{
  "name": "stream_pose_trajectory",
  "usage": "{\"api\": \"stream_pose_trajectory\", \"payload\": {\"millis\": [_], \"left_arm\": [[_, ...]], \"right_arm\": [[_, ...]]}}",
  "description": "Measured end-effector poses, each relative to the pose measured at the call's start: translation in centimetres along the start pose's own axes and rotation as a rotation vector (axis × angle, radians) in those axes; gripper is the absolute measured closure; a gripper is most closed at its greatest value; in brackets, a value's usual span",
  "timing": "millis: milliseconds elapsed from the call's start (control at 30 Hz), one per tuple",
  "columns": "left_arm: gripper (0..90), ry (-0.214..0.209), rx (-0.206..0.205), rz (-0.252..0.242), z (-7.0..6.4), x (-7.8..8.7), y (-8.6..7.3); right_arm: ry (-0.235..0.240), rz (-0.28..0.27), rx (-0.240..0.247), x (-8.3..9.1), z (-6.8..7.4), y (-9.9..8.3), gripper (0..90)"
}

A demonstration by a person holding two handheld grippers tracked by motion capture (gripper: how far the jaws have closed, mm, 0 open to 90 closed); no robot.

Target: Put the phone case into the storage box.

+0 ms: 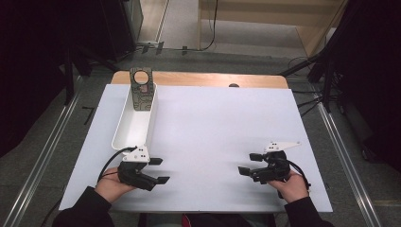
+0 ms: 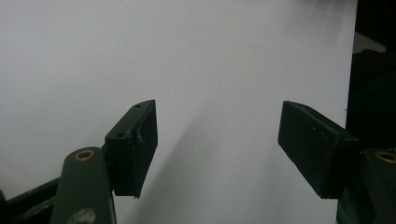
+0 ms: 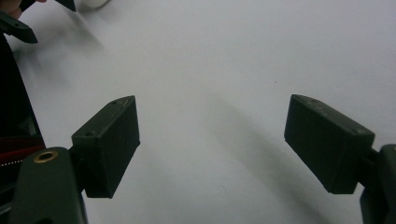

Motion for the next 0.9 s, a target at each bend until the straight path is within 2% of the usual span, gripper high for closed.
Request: {"api": "stream_pose_trajectory", "payload": {"millis": [300, 900], "left_arm": [[28.3, 0.005, 0.012, -0.005, 0.43, 0.07, -0.34], [28.3, 0.000, 0.005, -0.008, 0.47, 0.10, -0.43]], "right_arm": [[0.003, -0.001, 0.002, 0.00, 0.04, 0.01, 17.0], [0.007, -0.001, 0.005, -0.05, 0.09, 0.01, 17.0]]}}
Point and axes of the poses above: each handheld gripper's, and its own axes: x roughly backward along the jaws, y roughly out of its top, z roughly to its left, the point moved 6 cm from there along -x, roughly forward along the jaws, and after that the axes turned 9 degrees about z, right-handed, at the moved point
